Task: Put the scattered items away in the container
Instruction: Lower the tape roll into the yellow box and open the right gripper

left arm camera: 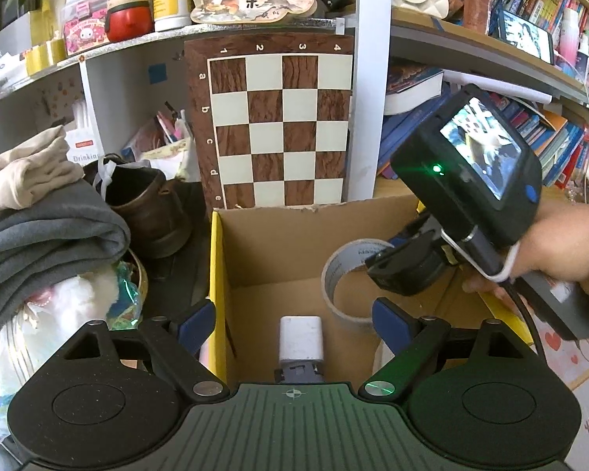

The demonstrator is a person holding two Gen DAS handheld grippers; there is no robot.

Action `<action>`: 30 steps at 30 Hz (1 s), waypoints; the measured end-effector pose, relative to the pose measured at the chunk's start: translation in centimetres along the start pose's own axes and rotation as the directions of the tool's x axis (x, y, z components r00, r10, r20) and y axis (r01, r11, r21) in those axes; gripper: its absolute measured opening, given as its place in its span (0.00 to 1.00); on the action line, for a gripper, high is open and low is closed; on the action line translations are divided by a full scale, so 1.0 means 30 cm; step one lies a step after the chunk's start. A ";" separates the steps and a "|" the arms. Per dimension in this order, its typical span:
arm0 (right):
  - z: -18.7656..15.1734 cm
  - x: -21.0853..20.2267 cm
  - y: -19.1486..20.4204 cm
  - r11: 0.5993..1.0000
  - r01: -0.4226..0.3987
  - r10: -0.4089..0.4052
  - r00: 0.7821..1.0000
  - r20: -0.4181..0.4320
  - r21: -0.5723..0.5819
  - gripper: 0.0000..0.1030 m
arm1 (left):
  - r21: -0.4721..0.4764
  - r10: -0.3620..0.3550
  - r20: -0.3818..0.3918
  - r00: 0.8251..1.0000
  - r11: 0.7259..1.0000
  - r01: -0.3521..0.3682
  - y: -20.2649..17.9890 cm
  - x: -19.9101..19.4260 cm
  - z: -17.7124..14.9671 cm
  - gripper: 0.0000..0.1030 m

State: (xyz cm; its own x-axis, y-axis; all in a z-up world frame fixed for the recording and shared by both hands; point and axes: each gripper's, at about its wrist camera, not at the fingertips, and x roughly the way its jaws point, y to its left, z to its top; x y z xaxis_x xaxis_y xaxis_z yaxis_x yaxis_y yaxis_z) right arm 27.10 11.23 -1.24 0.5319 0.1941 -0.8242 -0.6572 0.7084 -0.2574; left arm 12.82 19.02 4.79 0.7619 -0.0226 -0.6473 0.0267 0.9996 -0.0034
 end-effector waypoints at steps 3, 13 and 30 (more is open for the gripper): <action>0.002 0.016 0.003 1.000 -0.003 0.003 1.000 -0.008 0.001 0.10 | -0.003 0.002 -0.009 1.000 1.000 -0.002 0.007 0.006 -0.004 0.86; -0.007 0.038 0.003 1.000 -0.016 0.016 1.000 -0.027 0.008 0.15 | -0.006 0.001 -0.015 1.000 1.000 -0.001 0.010 0.012 -0.003 0.86; -0.038 -0.108 -0.038 0.996 -0.032 0.027 0.998 0.065 0.086 0.32 | 0.000 0.014 -0.001 1.000 1.000 -0.014 -0.022 -0.015 0.004 0.87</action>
State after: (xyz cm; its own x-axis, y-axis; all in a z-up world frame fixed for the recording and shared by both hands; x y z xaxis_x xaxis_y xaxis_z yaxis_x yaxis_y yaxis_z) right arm 25.51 9.02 1.15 0.5480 0.2566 -0.7962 -0.6257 0.7574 -0.1865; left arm 12.55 18.37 5.18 0.7613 -0.0087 -0.6483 0.0163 0.9999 0.0057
